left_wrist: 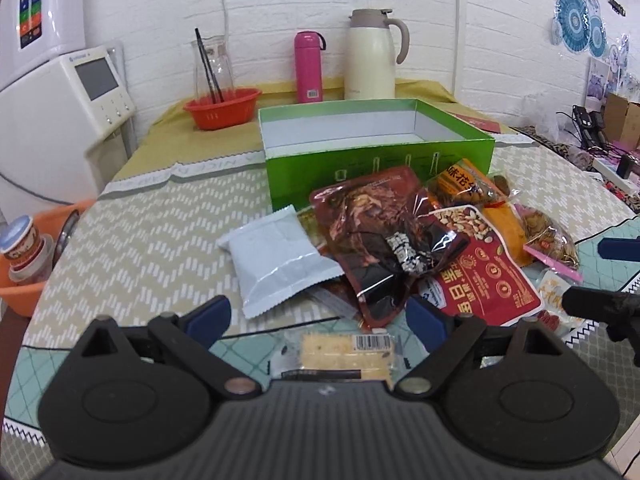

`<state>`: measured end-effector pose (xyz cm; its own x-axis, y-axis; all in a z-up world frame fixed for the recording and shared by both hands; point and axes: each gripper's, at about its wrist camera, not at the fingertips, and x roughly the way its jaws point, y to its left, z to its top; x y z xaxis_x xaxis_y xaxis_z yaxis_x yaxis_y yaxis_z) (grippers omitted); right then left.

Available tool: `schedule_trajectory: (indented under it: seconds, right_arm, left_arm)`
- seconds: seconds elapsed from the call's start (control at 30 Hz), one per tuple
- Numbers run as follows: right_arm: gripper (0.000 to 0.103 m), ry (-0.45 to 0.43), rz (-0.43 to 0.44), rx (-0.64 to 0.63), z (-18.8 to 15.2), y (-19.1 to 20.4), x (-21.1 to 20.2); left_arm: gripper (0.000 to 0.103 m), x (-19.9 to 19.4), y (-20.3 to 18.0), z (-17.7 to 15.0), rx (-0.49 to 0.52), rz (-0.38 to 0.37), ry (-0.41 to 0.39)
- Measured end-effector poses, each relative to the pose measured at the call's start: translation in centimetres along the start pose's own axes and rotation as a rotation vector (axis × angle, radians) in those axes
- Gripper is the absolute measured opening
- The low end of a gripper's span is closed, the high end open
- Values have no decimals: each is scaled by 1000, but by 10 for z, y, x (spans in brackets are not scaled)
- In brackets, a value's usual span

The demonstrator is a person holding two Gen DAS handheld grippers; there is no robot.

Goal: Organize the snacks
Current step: 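Reach the left gripper to the dark meat pouch and grasp it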

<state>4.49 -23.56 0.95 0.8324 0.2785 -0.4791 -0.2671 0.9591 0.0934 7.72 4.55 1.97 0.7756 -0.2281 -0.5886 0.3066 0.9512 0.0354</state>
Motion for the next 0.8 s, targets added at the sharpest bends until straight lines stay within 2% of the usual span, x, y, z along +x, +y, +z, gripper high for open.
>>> schedule_trajectory:
  seconds: [0.1,0.2,0.3,0.4,0.53,0.63,0.8]
  right_arm:
    - [103,16,38,-40,9,10,12]
    - [103,46,63,-69,18,21,28]
    - [103,51,112,-46,28,30,44]
    - [103,62,154,-26,37,40,61]
    - [103,122,140,-49,37,51,88]
    - [99,96,116,-100,32,48,82]
    - [98,95,108,-92,28,33,69]
  left_arm:
    - [88,3,6,7,7,-23,-3]
    - [88,13,21,17,-52,-71,23]
    - [88,27,33,32,-111,-117,43]
    - [88,44,32,48,-91,-133,47]
    - [87,71,27,60,-84,-192,100]
    - [87,88,23,65,-90,-231,132]
    - [87,112,14,73,-91,-252,160]
